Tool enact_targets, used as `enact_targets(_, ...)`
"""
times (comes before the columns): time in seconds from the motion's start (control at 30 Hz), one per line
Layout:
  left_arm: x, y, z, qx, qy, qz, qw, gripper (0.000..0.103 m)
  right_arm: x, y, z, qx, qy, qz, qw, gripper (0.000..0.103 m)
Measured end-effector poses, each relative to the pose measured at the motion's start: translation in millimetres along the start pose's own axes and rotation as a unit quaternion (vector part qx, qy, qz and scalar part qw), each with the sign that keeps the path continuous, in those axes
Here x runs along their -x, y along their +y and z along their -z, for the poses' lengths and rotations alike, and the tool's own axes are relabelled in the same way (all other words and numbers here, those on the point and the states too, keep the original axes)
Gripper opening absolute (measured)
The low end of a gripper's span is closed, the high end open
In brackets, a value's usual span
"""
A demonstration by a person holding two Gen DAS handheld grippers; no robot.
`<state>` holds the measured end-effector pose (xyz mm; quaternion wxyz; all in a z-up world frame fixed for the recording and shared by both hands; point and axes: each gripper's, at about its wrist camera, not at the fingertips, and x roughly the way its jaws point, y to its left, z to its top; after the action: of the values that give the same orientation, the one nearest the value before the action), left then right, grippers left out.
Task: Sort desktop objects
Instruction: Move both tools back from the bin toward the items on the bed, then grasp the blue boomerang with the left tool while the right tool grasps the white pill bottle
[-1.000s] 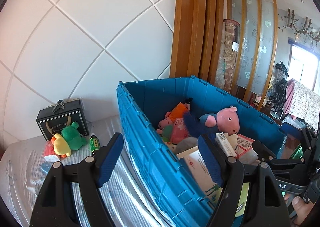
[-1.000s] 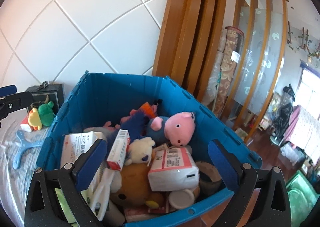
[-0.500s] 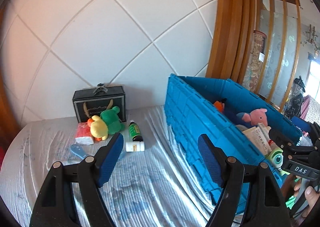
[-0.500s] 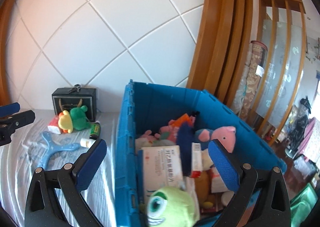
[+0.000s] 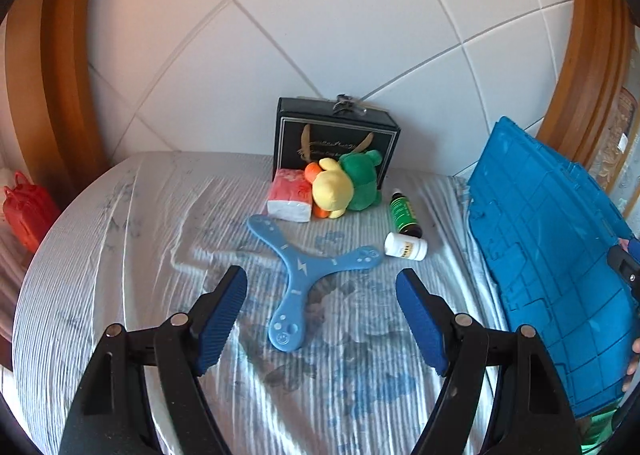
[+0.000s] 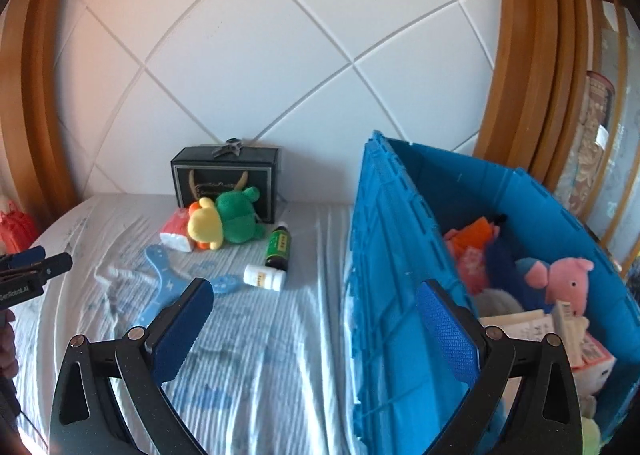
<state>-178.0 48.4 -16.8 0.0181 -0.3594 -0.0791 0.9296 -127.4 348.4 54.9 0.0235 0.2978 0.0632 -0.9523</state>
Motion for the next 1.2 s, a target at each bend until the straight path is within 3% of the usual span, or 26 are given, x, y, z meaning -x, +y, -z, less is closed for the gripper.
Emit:
enact_targets(0.33,-117,16,17,-0.004,0.099,-0.024,0.9948,0.077,-119,28,14,0.004,0.103,-0.038,0.994,0.103)
enact_targets(0.6,-217,15,36,-0.049,0.141,-0.036,0.9881,0.076,-231,45,44,-0.013,0.196,-0.047,0.979,0.103)
enact_targets(0.83,-279,19,43,-0.06,0.173,-0.036,0.9825,0.076,-316,55,61,-0.031,0.241,-0.038,0.969,0.103)
enact_targets(0.9,-290,20,44,-0.059,0.177,-0.033,0.9819,0.073,-334,58,62,-0.042,0.244,-0.043,0.968,0.103)
enact_targets(1.0,-297,17,40,-0.065,0.152,-0.035,0.9856,0.066,-354,61,59,-0.059,0.24,-0.046,0.968,0.103)
enact_targets(1.07,-303,18,35,-0.059,0.142,-0.037,0.9875,0.046,-368,64,58,-0.067,0.241,-0.045,0.967,0.103)
enact_targets(1.2,-315,19,25,-0.055,0.137,-0.042,0.9882,0.046,-393,65,59,-0.088,0.252,-0.046,0.963,0.103)
